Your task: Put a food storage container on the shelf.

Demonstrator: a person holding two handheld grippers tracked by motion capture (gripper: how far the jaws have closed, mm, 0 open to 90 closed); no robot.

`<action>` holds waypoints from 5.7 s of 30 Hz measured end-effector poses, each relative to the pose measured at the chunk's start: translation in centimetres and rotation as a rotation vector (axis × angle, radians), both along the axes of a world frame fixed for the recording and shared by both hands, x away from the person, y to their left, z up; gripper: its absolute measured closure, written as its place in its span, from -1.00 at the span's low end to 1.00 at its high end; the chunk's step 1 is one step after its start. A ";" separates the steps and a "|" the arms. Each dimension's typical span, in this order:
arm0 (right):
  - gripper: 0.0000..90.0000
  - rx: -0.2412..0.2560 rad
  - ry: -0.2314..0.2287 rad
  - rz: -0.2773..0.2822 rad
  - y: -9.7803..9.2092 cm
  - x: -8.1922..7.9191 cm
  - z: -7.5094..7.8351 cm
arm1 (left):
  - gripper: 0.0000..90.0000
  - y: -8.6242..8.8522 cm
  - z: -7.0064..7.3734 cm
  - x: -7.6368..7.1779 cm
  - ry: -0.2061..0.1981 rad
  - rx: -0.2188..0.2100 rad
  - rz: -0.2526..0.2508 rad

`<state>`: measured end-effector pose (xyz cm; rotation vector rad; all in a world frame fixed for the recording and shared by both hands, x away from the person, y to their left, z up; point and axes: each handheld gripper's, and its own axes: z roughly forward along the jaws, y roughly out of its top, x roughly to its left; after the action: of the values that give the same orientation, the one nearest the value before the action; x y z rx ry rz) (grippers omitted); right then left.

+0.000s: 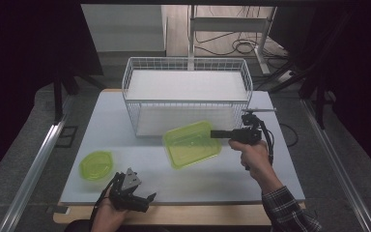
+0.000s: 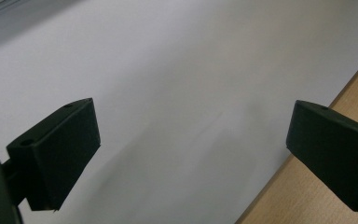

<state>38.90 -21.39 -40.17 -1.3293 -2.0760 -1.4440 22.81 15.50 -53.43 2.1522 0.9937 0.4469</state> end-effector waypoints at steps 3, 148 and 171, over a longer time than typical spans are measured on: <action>0.77 0.001 -0.003 -0.002 0.0 0.1 0.6 | -0.94 0.0 0.0 0.0 0.000 -0.005 0.003; -0.71 -0.306 -0.435 -0.111 2.9 3.1 8.4 | -0.95 0.8 -0.2 0.5 0.024 -0.086 -0.001; -0.83 -0.374 -0.491 -0.031 2.2 -0.7 4.3 | -0.95 0.7 -0.2 0.5 0.028 -0.080 -0.001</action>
<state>38.22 -19.21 -35.92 -1.2194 -2.7626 -1.5721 23.31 16.22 -53.68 2.0920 1.0093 0.3716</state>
